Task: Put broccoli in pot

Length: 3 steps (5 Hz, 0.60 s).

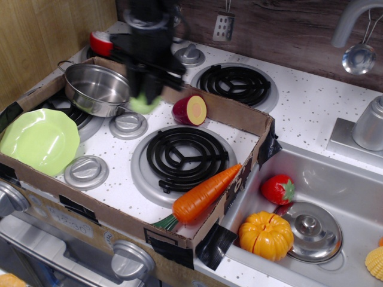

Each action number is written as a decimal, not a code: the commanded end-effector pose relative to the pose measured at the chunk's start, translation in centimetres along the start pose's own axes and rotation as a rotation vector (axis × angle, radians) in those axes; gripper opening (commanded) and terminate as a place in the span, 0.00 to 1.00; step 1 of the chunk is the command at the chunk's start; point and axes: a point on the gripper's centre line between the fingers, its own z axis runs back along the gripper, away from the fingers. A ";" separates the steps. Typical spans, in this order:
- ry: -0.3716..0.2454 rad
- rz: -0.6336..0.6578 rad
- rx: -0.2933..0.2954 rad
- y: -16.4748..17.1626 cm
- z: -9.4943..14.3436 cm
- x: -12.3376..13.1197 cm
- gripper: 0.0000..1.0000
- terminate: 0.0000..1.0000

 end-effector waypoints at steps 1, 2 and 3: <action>-0.094 0.005 0.107 7.3 1.0 0.2 0.00 0.00; -0.139 -0.012 0.118 8.7 2.6 1.5 0.00 0.00; -0.151 -0.017 0.142 8.4 3.4 2.7 0.00 0.00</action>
